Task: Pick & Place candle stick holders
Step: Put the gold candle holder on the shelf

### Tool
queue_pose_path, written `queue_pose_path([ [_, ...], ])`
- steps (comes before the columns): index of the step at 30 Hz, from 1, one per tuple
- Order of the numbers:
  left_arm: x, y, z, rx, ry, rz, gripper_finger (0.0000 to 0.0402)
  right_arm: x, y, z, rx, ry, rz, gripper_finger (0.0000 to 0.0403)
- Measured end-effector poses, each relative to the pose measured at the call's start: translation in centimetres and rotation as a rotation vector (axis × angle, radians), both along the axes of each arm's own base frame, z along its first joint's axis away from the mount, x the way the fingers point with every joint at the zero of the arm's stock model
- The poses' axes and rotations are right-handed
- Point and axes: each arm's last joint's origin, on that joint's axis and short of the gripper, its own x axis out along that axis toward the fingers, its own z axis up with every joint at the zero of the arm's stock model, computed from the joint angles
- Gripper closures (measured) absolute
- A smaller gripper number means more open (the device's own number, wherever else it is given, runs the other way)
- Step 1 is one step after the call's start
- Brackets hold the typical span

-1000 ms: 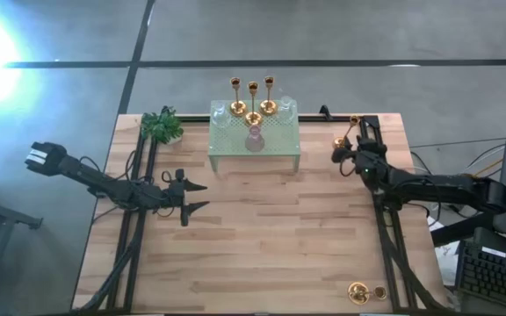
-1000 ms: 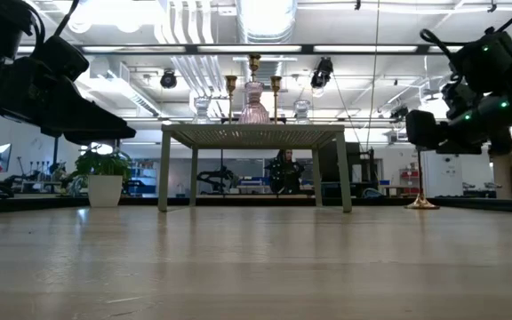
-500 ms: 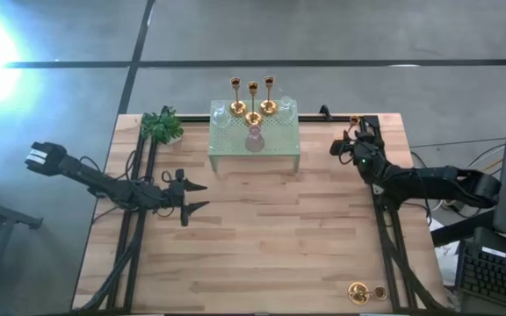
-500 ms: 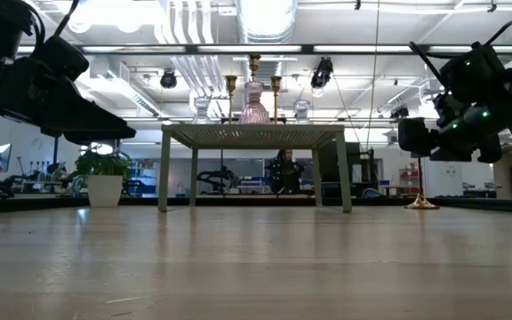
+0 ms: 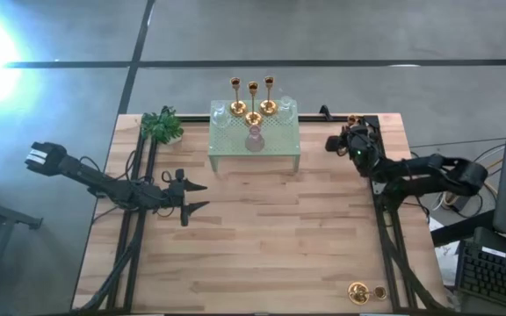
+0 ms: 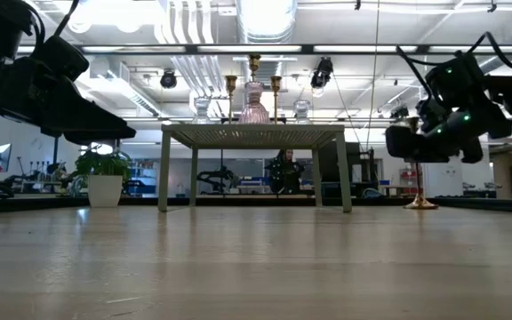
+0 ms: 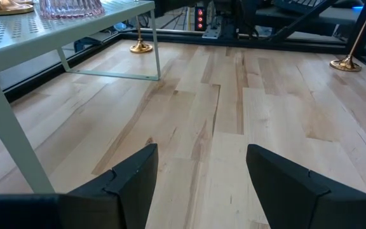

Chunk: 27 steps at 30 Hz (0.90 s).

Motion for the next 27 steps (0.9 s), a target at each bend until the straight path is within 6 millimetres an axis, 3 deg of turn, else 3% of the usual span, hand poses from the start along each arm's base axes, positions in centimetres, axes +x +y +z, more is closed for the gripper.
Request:
queue_pose_path([
  [2,0.0,0.0,0.0,0.0,0.0,0.0,0.0156,0.2,-0.2,-0.1,0.008,0.018,0.002,0.0382],
  [4,0.0,0.0,0.0,0.0,0.0,0.0,0.0156,0.2,-0.2,-0.2,0.011,0.029,0.002,0.0389],
  [10,0.0,0.0,0.0,0.0,0.0,0.0,0.0156,0.1,0.0,0.2,0.004,0.018,0.049,0.0392],
  [17,0.0,0.0,0.0,0.0,0.0,0.0,0.0156,-0.3,0.8,2.8,-0.055,-0.036,0.136,0.0393],
  [22,0.0,0.0,0.0,0.0,0.0,0.0,0.0156,-0.4,1.9,6.9,-0.03,0.014,0.25,0.0394],
  [27,0.0,0.0,0.0,0.0,0.0,0.0,0.0156,-1.1,3.9,13.7,-0.015,0.082,0.406,0.0394],
])
